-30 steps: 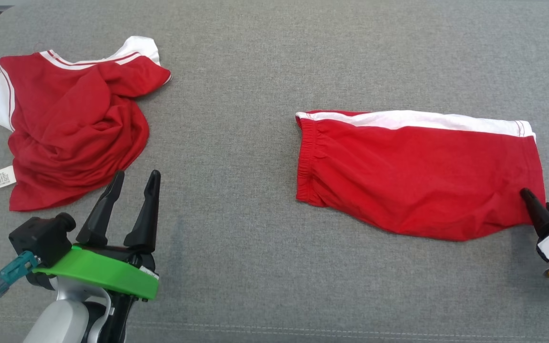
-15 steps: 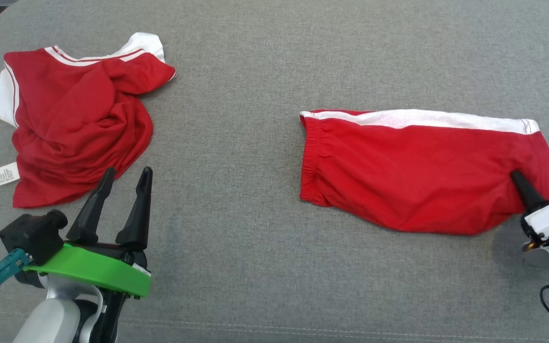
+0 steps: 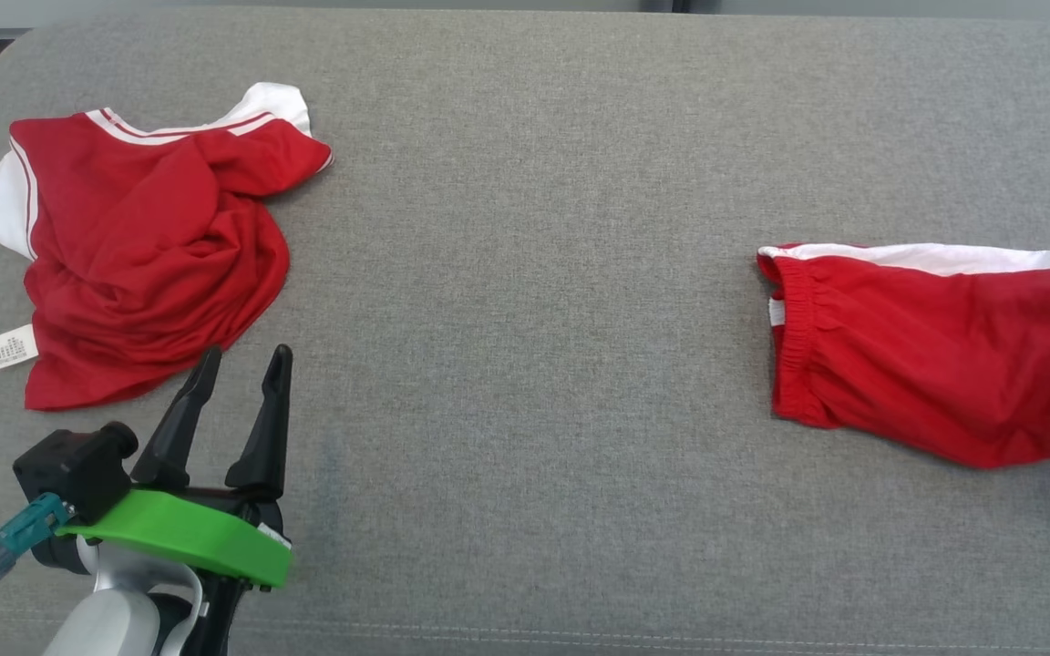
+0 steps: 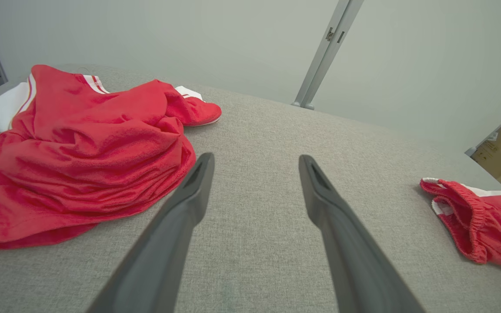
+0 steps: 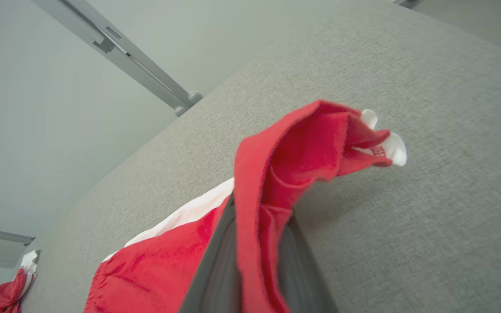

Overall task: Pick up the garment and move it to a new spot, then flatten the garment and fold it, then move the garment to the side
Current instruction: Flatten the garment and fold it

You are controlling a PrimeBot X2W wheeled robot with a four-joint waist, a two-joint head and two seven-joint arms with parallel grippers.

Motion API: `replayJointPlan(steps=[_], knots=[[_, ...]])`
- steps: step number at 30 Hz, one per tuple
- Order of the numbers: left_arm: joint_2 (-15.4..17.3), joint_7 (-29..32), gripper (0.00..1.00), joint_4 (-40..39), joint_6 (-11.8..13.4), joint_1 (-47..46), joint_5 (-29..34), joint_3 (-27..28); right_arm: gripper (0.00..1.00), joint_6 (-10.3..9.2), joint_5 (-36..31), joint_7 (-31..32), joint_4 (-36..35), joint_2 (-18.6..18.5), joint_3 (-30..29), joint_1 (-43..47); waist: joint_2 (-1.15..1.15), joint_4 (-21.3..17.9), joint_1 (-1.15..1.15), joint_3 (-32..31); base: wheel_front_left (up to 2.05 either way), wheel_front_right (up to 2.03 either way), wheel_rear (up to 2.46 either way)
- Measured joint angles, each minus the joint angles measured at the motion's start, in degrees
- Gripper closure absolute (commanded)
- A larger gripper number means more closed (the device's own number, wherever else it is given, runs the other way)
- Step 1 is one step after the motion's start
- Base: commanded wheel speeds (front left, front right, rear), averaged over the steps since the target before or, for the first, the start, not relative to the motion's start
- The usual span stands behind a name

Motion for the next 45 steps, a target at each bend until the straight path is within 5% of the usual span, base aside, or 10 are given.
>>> replayJointPlan(steps=[8,18,24,25,26,27,28,39,45], knots=[[-1.11,0.19,0.0,0.0,-0.01,0.08,-0.15,-1.27,1.0,5.78,-6.09,5.6,-13.32,1.03,17.12,-7.83,0.0,0.13,0.0,-0.5,0.0,0.0,0.0],[-2.09,0.81,0.0,0.34,-0.2,-1.04,-0.53,-1.14,0.98,4.55,-7.99,10.04,-12.95,2.91,22.02,-5.93,0.0,2.87,0.0,0.13,0.0,0.0,0.0],[-1.88,0.52,0.0,0.64,-0.18,-0.96,-1.19,-0.22,0.8,4.07,-9.83,11.6,-13.0,3.92,24.77,-5.93,0.0,2.22,0.0,0.92,0.0,0.0,0.0],[-1.88,0.52,0.0,0.62,-0.18,-0.96,-1.19,-0.23,0.69,4.07,-10.53,11.83,-13.04,3.82,25.31,-5.94,0.0,2.05,0.0,1.04,0.0,0.0,0.0],[-1.88,0.52,0.0,0.6,-0.18,-0.96,-1.19,-0.22,0.44,4.08,-11.34,11.87,-13.12,3.75,25.91,-5.97,0.0,1.84,0.0,1.15,0.0,0.0,0.0],[-1.88,0.52,0.0,0.6,-0.18,-0.96,-1.19,-0.2,0.44,4.09,-11.95,11.87,-13.23,3.82,26.3,-6.03,0.0,1.61,0.0,1.25,0.0,0.0,0.0],[-1.86,0.52,0.0,0.62,-0.19,-0.96,-1.19,-0.2,0.0,4.08,-12.16,11.87,-13.43,3.92,26.53,-6.12,0.0,1.36,0.0,1.33,0.0,0.0,0.0],[-1.31,0.49,0.0,1.33,-0.18,-0.98,-1.24,0.77,0.0,4.47,-11.84,10.43,-19.16,6.01,27.32,-3.89,0.0,-1.16,0.0,0.97,0.0,0.0,0.0],[-1.07,0.34,0.0,0.92,-0.18,-0.94,-1.26,1.05,0.0,-0.1,-10.89,7.9,-18.04,5.09,19.46,-0.09,0.0,-2.66,0.0,0.48,0.0,0.0,0.0]])
